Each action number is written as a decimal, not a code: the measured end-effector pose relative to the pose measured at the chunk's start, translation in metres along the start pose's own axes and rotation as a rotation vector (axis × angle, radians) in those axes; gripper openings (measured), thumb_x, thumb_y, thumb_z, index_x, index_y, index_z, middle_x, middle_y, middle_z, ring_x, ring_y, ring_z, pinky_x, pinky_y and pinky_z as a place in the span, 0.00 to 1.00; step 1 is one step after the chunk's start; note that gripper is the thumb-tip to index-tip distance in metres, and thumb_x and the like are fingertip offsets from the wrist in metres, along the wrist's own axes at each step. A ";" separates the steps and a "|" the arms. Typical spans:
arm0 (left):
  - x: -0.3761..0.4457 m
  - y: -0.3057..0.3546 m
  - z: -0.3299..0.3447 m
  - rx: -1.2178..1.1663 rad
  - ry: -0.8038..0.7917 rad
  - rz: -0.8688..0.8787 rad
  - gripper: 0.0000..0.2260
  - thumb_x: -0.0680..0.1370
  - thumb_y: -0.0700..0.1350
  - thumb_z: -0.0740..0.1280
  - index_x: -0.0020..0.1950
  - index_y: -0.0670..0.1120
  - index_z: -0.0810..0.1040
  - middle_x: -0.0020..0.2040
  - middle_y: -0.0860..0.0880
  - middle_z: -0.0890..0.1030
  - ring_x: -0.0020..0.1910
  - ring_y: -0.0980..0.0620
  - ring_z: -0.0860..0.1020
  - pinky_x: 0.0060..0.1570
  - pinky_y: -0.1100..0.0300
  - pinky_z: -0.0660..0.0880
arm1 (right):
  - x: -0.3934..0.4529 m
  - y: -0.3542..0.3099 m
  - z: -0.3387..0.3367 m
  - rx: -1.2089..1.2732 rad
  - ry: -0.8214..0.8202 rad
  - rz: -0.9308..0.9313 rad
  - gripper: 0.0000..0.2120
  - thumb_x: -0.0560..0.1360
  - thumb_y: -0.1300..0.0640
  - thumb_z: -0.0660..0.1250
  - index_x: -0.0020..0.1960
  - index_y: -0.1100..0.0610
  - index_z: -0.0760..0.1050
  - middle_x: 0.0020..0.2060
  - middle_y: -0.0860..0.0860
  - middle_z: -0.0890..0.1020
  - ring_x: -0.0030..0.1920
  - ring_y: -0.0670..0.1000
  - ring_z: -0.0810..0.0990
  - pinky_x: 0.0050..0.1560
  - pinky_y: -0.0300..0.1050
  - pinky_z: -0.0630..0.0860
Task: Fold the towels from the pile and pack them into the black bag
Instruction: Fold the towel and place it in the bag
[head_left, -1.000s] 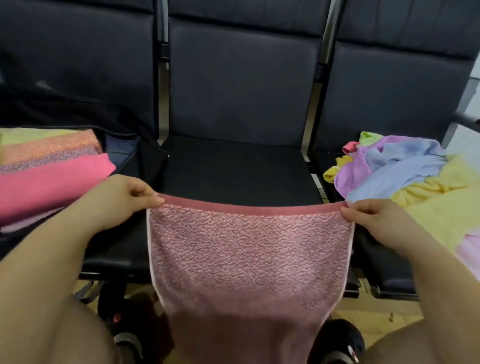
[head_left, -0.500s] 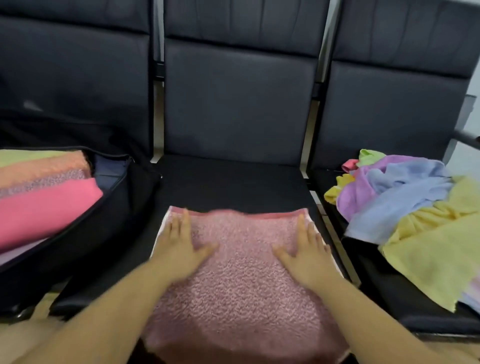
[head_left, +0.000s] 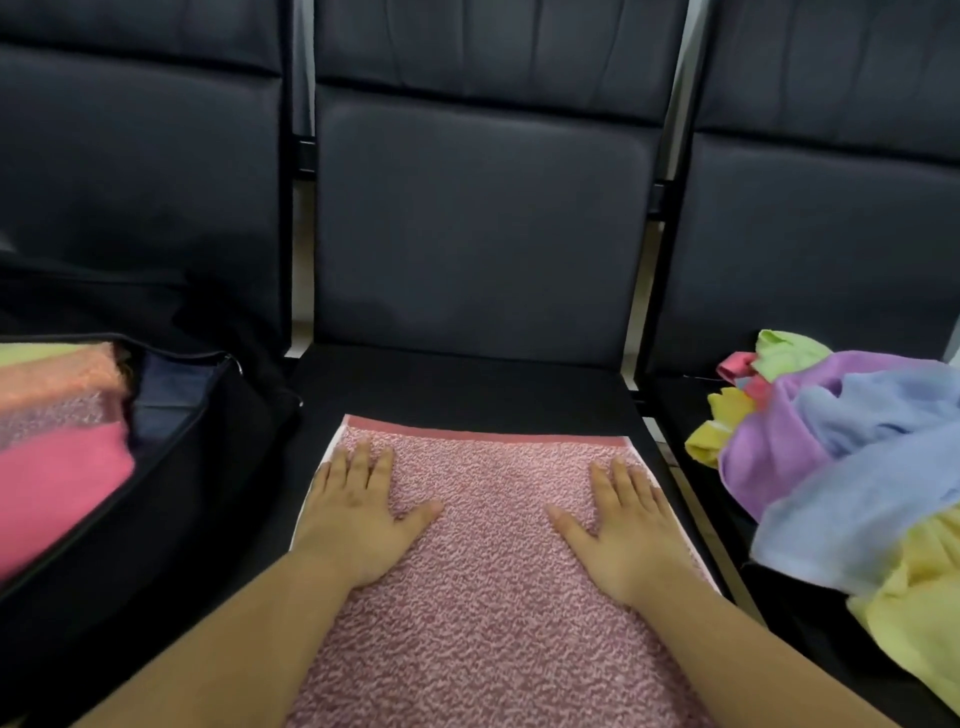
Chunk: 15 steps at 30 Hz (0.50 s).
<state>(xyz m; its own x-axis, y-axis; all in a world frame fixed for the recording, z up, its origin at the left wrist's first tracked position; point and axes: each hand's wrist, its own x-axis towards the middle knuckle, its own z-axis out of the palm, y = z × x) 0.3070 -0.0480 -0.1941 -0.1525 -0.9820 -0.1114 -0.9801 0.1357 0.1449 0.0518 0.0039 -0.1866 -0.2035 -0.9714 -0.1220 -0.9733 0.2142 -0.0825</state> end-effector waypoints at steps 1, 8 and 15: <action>0.009 0.000 -0.001 -0.003 0.004 0.007 0.45 0.68 0.74 0.38 0.78 0.50 0.38 0.78 0.46 0.38 0.77 0.47 0.38 0.74 0.51 0.37 | 0.009 0.000 0.000 -0.004 -0.002 0.011 0.48 0.66 0.26 0.33 0.78 0.53 0.37 0.78 0.54 0.40 0.77 0.53 0.37 0.74 0.50 0.36; 0.079 0.003 -0.003 -0.006 0.015 0.030 0.42 0.72 0.74 0.42 0.78 0.51 0.39 0.79 0.48 0.39 0.77 0.48 0.38 0.74 0.51 0.37 | 0.076 -0.001 0.000 -0.031 0.037 0.055 0.42 0.72 0.27 0.38 0.78 0.49 0.37 0.78 0.55 0.41 0.77 0.57 0.40 0.75 0.53 0.39; 0.135 0.008 -0.008 -0.005 0.050 0.050 0.41 0.72 0.74 0.42 0.79 0.52 0.40 0.79 0.48 0.40 0.77 0.49 0.41 0.74 0.52 0.38 | 0.129 0.000 -0.004 -0.031 0.077 0.060 0.42 0.72 0.26 0.40 0.79 0.48 0.40 0.78 0.56 0.43 0.77 0.58 0.42 0.75 0.54 0.41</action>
<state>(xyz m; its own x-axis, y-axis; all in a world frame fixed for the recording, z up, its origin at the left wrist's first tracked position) 0.2801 -0.1810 -0.2000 -0.1944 -0.9794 -0.0551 -0.9708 0.1840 0.1536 0.0256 -0.1219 -0.1981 -0.2683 -0.9621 -0.0496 -0.9616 0.2706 -0.0468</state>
